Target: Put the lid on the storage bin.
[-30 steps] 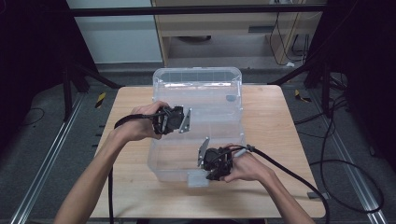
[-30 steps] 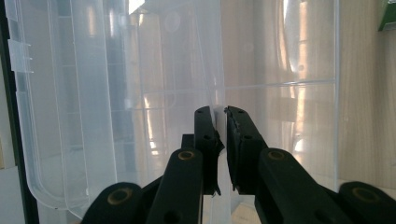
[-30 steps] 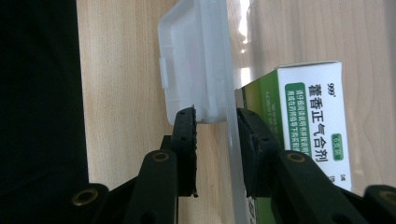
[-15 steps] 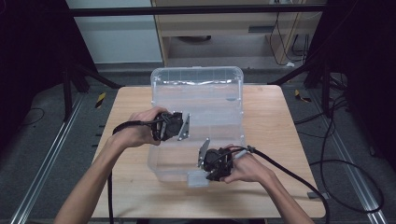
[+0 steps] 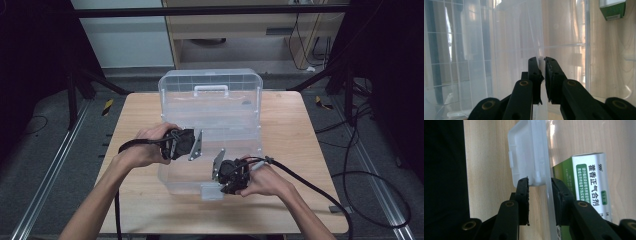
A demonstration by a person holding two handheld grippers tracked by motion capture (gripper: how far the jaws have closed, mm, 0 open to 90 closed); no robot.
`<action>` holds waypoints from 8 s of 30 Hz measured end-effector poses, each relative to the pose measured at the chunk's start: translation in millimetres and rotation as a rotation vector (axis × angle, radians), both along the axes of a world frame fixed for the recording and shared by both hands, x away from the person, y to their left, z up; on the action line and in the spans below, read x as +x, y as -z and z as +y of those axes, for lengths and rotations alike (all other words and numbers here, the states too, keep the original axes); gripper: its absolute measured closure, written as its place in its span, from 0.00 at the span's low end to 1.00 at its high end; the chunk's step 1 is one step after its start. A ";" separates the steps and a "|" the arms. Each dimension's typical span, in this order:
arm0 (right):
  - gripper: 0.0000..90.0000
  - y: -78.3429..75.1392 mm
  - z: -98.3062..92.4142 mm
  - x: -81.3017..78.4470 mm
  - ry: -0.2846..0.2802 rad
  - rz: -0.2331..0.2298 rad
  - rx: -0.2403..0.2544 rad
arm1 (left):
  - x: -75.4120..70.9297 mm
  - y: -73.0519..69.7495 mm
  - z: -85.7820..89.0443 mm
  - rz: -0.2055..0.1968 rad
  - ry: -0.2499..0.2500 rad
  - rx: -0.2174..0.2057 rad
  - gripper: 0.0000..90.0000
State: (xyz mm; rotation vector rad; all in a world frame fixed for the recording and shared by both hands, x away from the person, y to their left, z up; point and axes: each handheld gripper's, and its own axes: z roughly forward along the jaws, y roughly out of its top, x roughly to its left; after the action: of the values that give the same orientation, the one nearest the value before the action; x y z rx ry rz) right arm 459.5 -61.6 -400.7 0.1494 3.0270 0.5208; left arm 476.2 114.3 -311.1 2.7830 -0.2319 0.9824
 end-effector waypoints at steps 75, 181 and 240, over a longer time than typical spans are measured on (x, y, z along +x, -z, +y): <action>0.78 -57.6 -52.7 -14.0 0.146 -0.087 0.267 | -25.8 15.3 -1.6 0.054 -0.039 -0.018 0.92; 1.00 -62.4 -139.3 3.4 0.683 -0.237 0.630 | -40.9 18.2 94.6 0.185 -0.472 -0.644 0.98; 1.00 -2.2 -152.0 -14.5 0.721 -0.182 0.495 | -47.3 89.2 122.3 0.273 -0.660 -0.796 0.99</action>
State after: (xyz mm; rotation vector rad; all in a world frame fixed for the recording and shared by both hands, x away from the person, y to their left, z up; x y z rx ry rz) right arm 445.0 -213.6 -398.5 1.0823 2.3573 1.0858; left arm 428.9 236.6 -400.4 2.1836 0.9485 0.5745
